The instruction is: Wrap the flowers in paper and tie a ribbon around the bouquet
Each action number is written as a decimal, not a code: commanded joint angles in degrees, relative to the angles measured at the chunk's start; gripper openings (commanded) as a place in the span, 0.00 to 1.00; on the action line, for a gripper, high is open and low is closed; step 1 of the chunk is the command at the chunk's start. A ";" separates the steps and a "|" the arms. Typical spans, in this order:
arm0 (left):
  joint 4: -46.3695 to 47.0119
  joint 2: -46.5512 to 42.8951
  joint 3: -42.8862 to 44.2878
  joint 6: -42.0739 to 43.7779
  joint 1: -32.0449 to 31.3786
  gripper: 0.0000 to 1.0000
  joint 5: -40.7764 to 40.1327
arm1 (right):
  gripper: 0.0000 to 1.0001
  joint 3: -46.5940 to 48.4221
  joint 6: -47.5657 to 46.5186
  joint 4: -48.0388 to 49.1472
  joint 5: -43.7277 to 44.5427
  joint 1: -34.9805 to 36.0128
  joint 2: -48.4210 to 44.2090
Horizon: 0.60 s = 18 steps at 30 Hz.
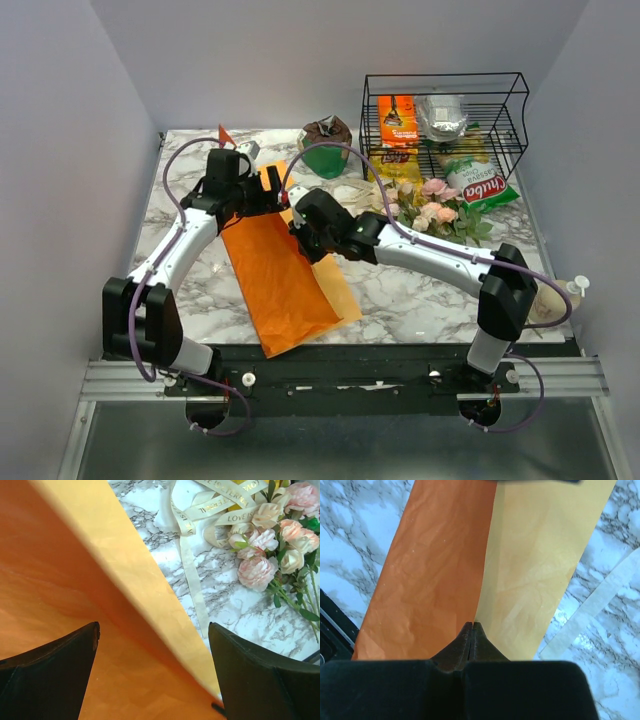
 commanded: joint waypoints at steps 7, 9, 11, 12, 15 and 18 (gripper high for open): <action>-6.75 5.61 6.64 2.25 -2.89 0.78 -12.08 | 0.00 6.74 -2.31 -2.66 2.23 2.12 3.73; -7.72 4.65 6.20 2.51 -2.89 0.35 -12.43 | 0.00 6.74 -2.57 -2.66 2.14 2.20 3.73; -8.77 4.12 6.46 3.30 -2.89 0.00 -12.96 | 0.00 6.65 -3.01 -2.57 1.18 2.12 3.55; -9.21 3.94 7.24 4.70 -2.80 0.00 -13.31 | 0.00 6.56 -3.36 -2.48 -0.30 2.20 3.12; -10.18 3.33 8.83 7.95 -2.71 0.00 -14.28 | 0.30 6.12 -4.59 -2.22 -2.33 2.12 1.54; -9.57 1.66 10.32 15.67 -2.54 0.00 -13.14 | 0.56 3.14 -6.44 -0.73 -2.25 1.94 -3.55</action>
